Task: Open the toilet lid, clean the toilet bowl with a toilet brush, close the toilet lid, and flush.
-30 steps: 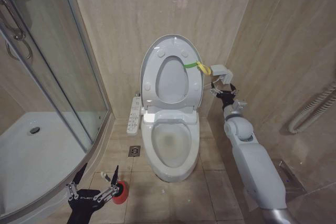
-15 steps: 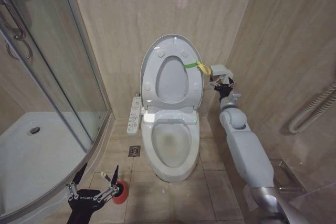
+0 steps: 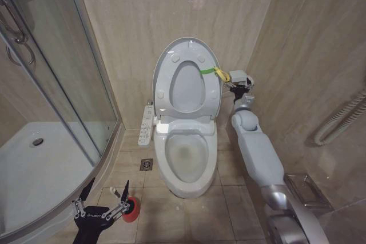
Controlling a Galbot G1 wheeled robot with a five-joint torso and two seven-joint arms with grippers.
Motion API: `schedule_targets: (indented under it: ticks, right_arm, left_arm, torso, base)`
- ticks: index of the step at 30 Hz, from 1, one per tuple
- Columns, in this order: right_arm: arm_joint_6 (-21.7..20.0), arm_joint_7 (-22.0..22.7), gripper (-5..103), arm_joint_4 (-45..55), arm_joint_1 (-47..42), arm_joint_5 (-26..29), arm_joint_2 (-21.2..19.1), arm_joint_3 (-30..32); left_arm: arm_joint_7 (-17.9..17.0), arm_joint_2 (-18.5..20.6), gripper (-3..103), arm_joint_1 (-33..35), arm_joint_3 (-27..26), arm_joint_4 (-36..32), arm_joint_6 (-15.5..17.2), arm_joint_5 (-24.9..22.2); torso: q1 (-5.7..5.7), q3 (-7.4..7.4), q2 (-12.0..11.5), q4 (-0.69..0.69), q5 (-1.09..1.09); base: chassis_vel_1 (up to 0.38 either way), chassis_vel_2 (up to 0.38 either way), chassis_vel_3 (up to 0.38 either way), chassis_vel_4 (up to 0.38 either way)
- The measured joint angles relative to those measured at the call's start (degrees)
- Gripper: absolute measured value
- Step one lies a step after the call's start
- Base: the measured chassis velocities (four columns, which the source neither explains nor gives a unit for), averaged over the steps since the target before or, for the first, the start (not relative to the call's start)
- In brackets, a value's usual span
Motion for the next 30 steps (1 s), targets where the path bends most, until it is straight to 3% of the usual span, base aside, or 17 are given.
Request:
schedule_targets:
  ticks: [12, 16, 19, 30]
  right_arm:
    - [1.2, 1.0, 100, -2.2, 2.5, -1.7, 1.9, -1.9]
    - [1.3, 1.6, 100, -2.4, 2.5, -2.9, 2.4, -2.6]
    - [1.0, 4.4, 100, -3.1, 3.0, -6.1, 3.2, -2.3]
    - [0.3, 5.2, 100, -0.5, 0.5, -5.4, 1.3, -0.3]
  left_arm:
    - [0.0, 0.0, 100, 0.0, 0.0, 0.0, 0.0, 0.0]
    - [0.0, 0.0, 100, 0.0, 0.0, 0.0, 0.0, 0.0]
    - [0.0, 0.0, 100, 0.0, 0.0, 0.0, 0.0, 0.0]
    - [0.0, 0.0, 100, 0.0, 0.0, 0.0, 0.0, 0.0]
  torso:
    - [0.00, 0.00, 0.0, -0.08, 0.01]
    - [-0.01, -0.01, 0.0, -0.04, 0.01]
    - [-0.01, 0.00, 0.0, 0.02, 0.00]
    - [-0.01, 0.00, 0.0, 0.05, 0.01]
  base:
    - [0.000, 0.000, 0.000, 0.000]
    - [0.000, 0.000, 0.000, 0.000]
    - [0.000, 0.000, 0.000, 0.000]
    - [0.000, 0.000, 0.000, 0.000]
